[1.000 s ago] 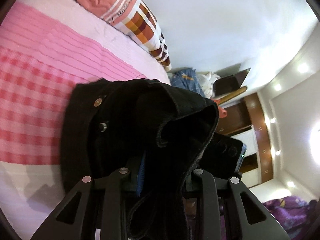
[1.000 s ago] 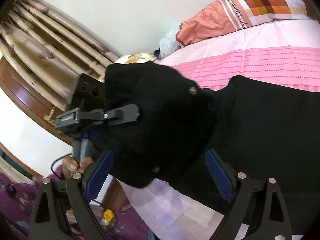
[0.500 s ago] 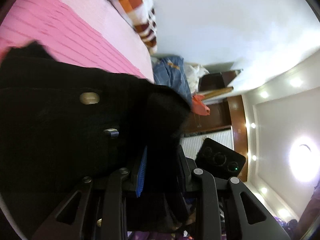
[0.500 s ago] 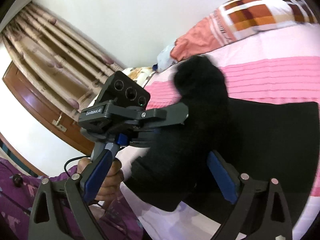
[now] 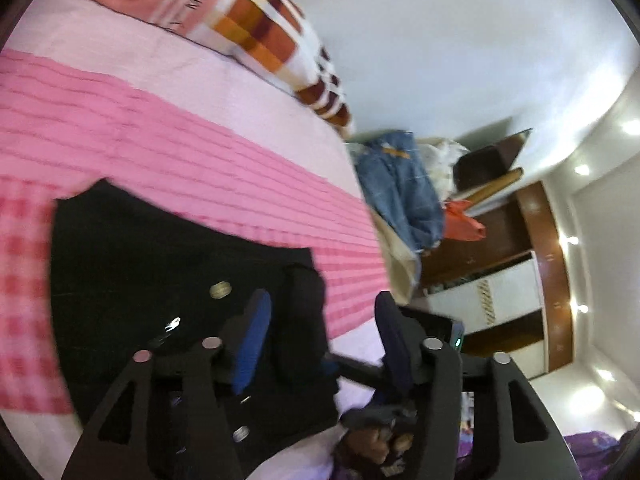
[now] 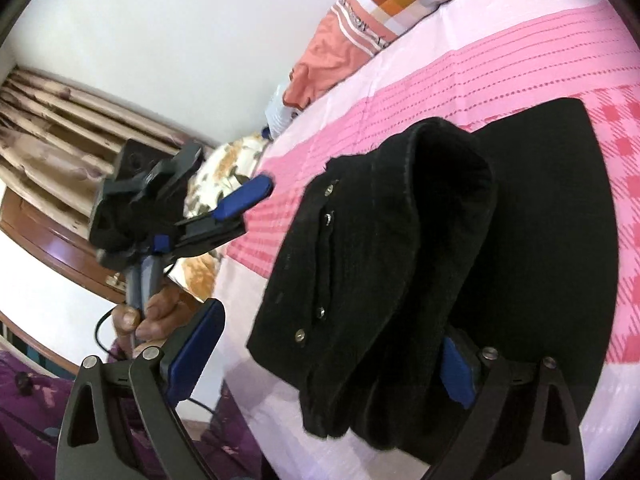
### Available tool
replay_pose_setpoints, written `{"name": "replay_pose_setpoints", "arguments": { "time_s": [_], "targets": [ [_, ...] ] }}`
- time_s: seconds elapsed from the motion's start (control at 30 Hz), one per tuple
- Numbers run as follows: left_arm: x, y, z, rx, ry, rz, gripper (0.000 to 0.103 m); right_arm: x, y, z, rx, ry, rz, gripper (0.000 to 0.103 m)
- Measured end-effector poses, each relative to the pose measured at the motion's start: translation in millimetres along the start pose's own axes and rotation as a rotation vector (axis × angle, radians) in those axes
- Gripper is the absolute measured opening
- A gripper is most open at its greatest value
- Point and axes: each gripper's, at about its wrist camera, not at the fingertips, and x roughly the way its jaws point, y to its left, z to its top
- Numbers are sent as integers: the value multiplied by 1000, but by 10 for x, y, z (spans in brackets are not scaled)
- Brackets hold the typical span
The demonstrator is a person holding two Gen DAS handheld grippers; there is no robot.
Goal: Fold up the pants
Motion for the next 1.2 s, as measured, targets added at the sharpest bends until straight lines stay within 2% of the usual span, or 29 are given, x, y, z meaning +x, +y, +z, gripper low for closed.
{"name": "replay_pose_setpoints", "arguments": {
  "time_s": [0.03, 0.07, 0.1, 0.13, 0.17, 0.3, 0.47, 0.63, 0.77, 1.0, 1.2],
  "targets": [
    [-44, 36, -53, -2, 0, 25, 57, 31, 17, 18, -13, 1, -19, 87],
    [-27, 64, -73, -2, 3, 45, 58, 71, 42, 35, -35, 13, -62, 68],
    [-34, 89, -120, -3, 9, 70, 58, 98, 34, 33, -51, 23, -101, 54],
    [-53, 136, -187, -12, 14, 84, 59, 129, 25, 51, -59, 36, -149, 29],
    [-72, 192, -251, -29, 18, 85, 59, 126, -4, 62, -44, 41, -153, 23],
    [-114, 386, -446, -99, 28, 105, 60, 18, -109, 71, 49, 20, -116, 19],
    [-203, 448, -479, -143, 9, 112, 61, -271, -214, 52, 164, -51, -3, 18],
    [-112, 318, -422, -86, 12, 139, 68, -587, -421, 50, 227, -116, -11, 17],
    [23, 290, -446, -56, 34, 162, 69, -623, -681, -29, 292, -113, -16, 17],
    [173, 148, -521, 51, 58, 259, 69, -632, -757, -54, 317, -121, 16, 17],
    [204, 26, -503, 179, 22, 399, 69, -616, -976, -141, 368, -109, 20, 17]
  ]
}}
